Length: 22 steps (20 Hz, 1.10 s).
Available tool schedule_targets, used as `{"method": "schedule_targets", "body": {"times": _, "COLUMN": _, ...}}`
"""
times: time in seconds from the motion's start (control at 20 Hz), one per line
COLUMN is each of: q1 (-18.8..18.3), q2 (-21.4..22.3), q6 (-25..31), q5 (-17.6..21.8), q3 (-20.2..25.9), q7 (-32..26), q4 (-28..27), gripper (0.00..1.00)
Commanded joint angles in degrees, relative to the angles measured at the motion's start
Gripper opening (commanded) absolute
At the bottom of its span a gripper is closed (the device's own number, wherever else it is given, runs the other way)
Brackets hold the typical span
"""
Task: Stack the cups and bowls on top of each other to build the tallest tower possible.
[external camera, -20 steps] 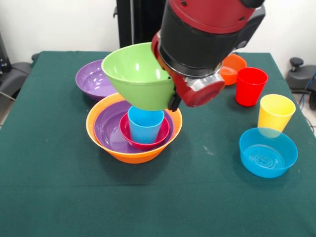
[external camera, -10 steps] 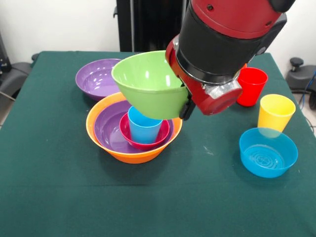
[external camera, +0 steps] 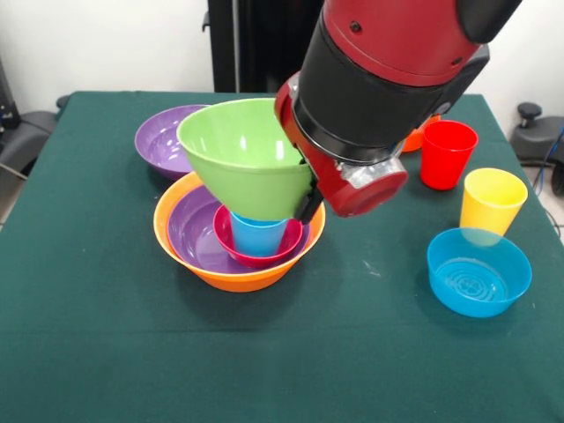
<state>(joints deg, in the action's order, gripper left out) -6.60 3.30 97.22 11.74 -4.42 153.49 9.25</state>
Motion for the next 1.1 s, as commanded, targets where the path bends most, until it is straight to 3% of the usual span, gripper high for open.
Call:
{"method": "schedule_targets", "body": {"times": 0.05, "q1": 1.0, "q2": 0.5, "q6": 9.8, "q5": 2.1, "q3": -2.1, "q7": -11.7, "q4": -1.3, "gripper": 0.00}}
{"method": "schedule_targets", "body": {"times": 0.55, "q1": 0.8, "q2": -0.6, "q6": 12.8, "q5": -0.6, "q3": -4.5, "q7": -12.7, "q4": -2.8, "gripper": 0.00}}
{"method": "schedule_targets", "body": {"times": 1.1, "q1": 1.1, "q2": -3.0, "q6": 10.9, "q5": -4.4, "q3": -5.2, "q7": -10.3, "q4": -3.9, "gripper": 0.00}}
